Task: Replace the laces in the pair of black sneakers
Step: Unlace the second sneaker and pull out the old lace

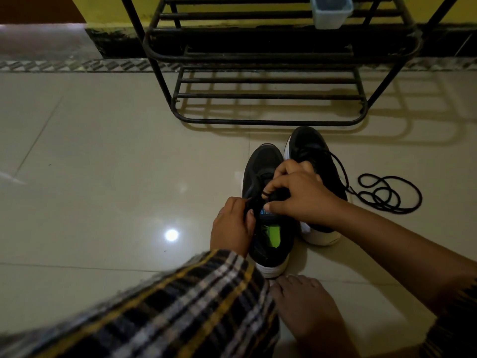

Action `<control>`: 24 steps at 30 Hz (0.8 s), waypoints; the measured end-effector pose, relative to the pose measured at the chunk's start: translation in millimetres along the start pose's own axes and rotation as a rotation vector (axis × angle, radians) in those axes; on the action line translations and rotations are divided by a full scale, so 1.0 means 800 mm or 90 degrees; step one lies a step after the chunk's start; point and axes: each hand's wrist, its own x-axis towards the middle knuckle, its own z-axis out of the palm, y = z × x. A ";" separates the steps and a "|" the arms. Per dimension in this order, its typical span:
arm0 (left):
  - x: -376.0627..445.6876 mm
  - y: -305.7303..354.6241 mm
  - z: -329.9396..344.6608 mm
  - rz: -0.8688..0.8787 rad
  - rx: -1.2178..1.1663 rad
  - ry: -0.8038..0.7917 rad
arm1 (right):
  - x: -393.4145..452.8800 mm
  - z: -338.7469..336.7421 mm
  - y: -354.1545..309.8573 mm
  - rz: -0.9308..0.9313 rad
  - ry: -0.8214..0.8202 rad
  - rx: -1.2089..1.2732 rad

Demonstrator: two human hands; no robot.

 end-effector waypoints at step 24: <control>0.002 0.004 0.002 -0.008 0.016 -0.010 | -0.011 -0.105 -0.037 -0.119 0.221 0.392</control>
